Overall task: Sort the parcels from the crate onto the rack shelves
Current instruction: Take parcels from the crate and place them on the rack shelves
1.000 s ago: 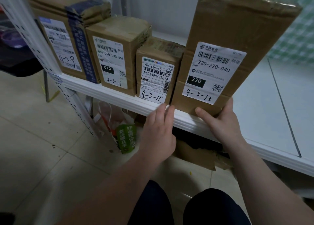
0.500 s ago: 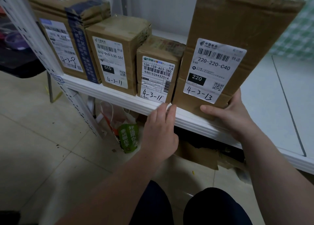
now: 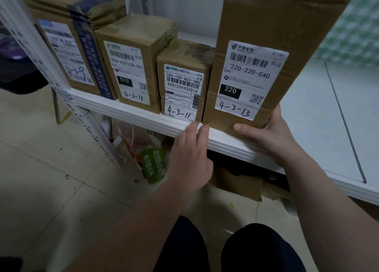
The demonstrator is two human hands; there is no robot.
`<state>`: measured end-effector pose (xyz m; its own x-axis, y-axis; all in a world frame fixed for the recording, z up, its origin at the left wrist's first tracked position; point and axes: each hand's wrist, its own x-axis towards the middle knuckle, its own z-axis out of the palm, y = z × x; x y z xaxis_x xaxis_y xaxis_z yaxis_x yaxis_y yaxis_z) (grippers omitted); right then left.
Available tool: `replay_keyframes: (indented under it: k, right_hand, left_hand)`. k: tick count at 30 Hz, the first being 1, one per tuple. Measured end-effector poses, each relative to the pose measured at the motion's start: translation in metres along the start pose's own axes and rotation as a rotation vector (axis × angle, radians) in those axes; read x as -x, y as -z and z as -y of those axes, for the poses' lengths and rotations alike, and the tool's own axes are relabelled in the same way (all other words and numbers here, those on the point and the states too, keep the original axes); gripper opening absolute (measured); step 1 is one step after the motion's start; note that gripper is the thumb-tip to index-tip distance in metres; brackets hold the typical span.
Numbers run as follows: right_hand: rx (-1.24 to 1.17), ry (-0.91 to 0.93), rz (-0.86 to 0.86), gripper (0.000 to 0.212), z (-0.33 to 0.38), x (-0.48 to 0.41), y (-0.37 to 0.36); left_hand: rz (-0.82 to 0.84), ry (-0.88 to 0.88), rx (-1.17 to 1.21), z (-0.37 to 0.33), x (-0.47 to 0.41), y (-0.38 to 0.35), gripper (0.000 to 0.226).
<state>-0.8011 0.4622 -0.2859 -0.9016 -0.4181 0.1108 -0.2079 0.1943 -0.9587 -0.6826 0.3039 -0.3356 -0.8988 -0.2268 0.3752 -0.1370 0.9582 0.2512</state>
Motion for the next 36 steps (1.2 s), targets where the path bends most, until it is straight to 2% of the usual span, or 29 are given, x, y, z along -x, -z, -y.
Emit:
replay_keyframes:
  k: [5,14,24,26,30,33,36]
  right_hand:
    - [0.074,-0.017,0.003,0.112,-0.002,-0.003,-0.001]
    - [0.143,-0.052,-0.021,0.104,-0.005,-0.002,0.001]
    - [0.269,-0.098,-0.031,0.110,-0.010,0.001,0.005]
    - [0.306,-0.145,-0.026,0.107,-0.007,0.002,0.007]
    - [0.432,-0.302,0.056,0.099,0.010,0.014,0.011]
    - [0.451,-0.472,0.099,0.094,0.035,0.025,0.019]
    - [0.374,-0.675,0.090,0.072,0.070,0.048,0.025]
  left_hand:
    - [0.001,0.008,-0.012,-0.001,0.000,-0.002,0.070]
    - [-0.041,-0.005,-0.044,0.000,0.000,-0.012,0.068]
    - [-0.117,-0.029,-0.028,0.003,0.001,-0.017,0.062]
    - [-0.039,0.008,-0.027,0.000,0.000,-0.011,0.065]
    - [0.298,0.032,-0.023,-0.011,-0.007,0.028,0.069]
    - [0.544,0.105,0.047,-0.015,-0.019,0.065,0.056]
    - [0.679,0.137,0.107,-0.016,-0.020,0.110,0.039]
